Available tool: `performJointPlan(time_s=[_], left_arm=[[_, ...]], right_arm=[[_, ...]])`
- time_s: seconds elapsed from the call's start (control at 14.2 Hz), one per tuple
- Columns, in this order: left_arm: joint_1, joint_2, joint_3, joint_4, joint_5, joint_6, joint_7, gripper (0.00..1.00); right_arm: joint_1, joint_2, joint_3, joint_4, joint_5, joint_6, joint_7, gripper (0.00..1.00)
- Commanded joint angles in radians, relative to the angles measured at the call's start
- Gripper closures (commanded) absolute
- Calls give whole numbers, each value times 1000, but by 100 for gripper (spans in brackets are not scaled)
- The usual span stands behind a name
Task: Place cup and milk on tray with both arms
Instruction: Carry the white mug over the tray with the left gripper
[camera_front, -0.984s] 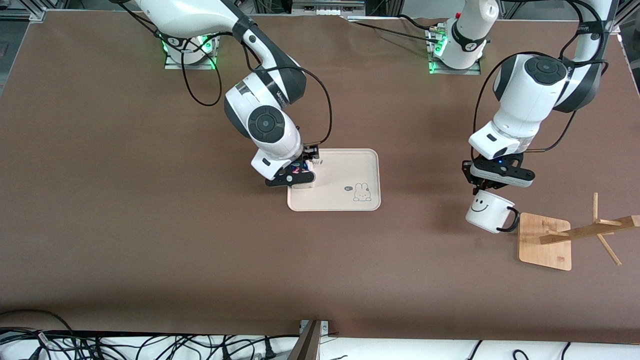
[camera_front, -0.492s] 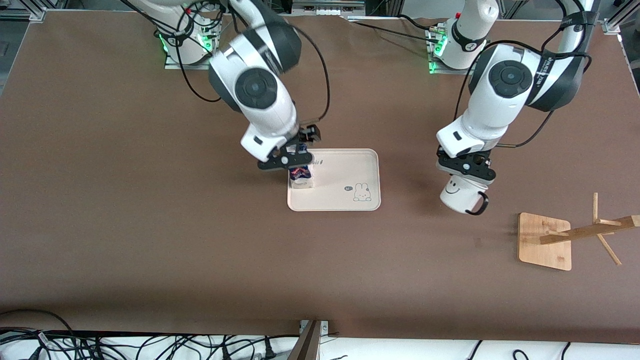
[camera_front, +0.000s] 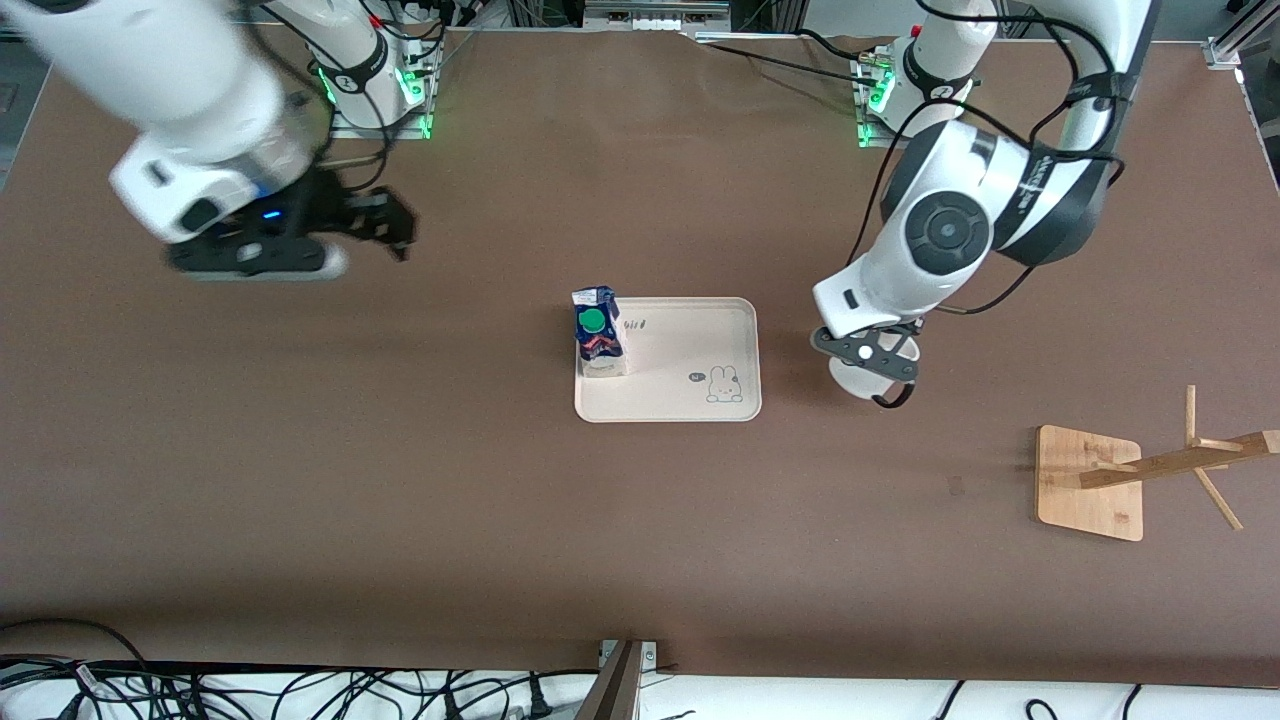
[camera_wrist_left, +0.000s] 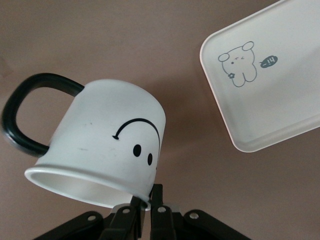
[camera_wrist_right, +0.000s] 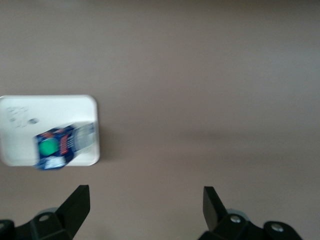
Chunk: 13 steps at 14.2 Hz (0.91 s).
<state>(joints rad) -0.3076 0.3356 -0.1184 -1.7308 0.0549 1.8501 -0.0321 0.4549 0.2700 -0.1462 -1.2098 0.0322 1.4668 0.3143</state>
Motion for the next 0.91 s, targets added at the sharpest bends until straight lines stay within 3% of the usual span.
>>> performJointPlan(time_s=[0.0, 0.49, 0.7, 0.84], left_arm=[[-45, 121, 5, 152, -21, -68, 11, 100], [-203, 322, 11, 379, -12, -248, 14, 100], [-255, 371, 6, 462, 37, -330, 14, 100], [-274, 387, 6, 488, 48, -374, 14, 100]], right_arm=[[-39, 35, -65, 42, 28, -16, -95, 0], [-145, 34, -76, -2, -6, -25, -207, 0], [-252, 20, -6, -59, -32, -8, -205, 0], [-397, -17, 110, -123, -44, 24, -195, 0]])
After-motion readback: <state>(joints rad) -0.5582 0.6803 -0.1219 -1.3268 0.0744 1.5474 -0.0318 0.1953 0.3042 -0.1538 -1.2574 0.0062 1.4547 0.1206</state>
